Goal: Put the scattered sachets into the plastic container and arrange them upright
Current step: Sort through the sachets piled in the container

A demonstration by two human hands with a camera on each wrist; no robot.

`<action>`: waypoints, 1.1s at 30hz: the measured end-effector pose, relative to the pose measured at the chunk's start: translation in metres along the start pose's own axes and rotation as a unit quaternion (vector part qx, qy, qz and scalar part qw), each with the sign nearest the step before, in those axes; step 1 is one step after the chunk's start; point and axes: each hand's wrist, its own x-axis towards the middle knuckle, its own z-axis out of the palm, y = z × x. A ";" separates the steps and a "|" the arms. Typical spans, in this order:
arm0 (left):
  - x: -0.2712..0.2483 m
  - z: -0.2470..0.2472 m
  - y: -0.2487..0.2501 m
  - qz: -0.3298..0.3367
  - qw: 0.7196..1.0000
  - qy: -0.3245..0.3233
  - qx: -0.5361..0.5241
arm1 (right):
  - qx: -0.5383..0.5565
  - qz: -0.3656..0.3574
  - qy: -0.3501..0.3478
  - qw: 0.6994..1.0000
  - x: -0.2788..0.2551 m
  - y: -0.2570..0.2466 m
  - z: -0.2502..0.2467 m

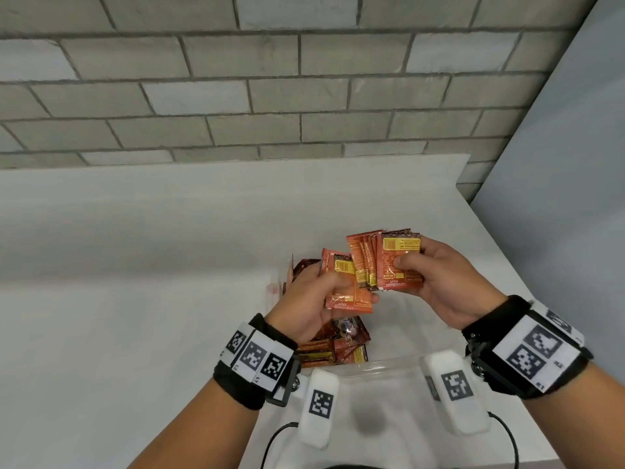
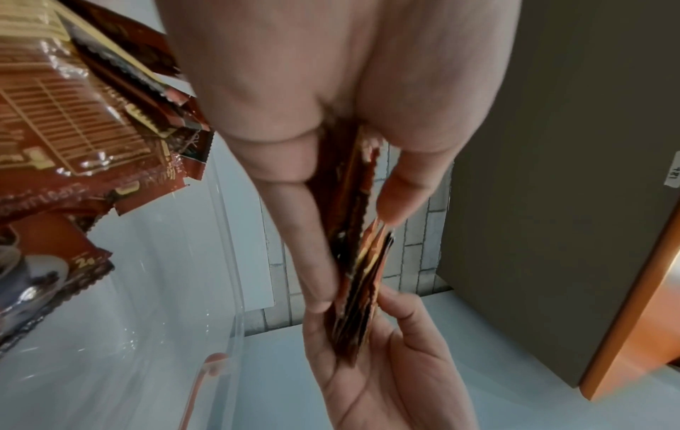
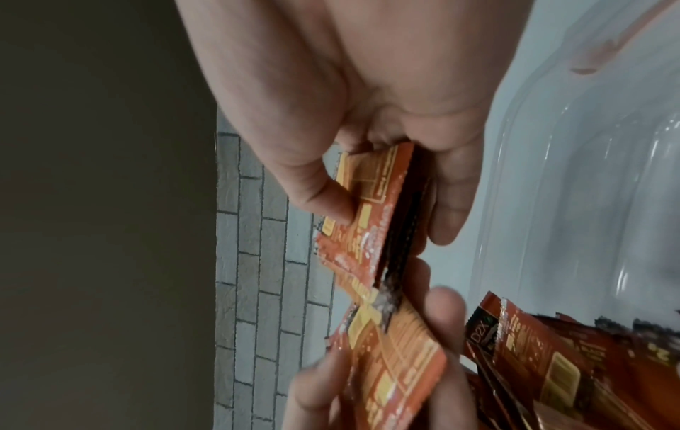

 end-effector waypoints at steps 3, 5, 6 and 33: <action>0.001 -0.001 0.001 0.005 0.998 0.024 -0.055 | 0.025 0.014 0.005 1.000 -0.001 -0.001 -0.005; 0.002 0.002 0.001 0.026 0.998 0.039 -0.040 | 0.034 0.024 -0.002 0.999 -0.003 -0.001 -0.007; 0.003 0.004 0.000 0.037 0.998 0.043 -0.030 | 0.037 0.029 -0.006 0.999 -0.004 0.000 -0.007; 0.010 0.017 -0.005 0.088 0.992 0.042 0.076 | 0.047 0.025 0.006 0.999 -0.009 -0.001 0.000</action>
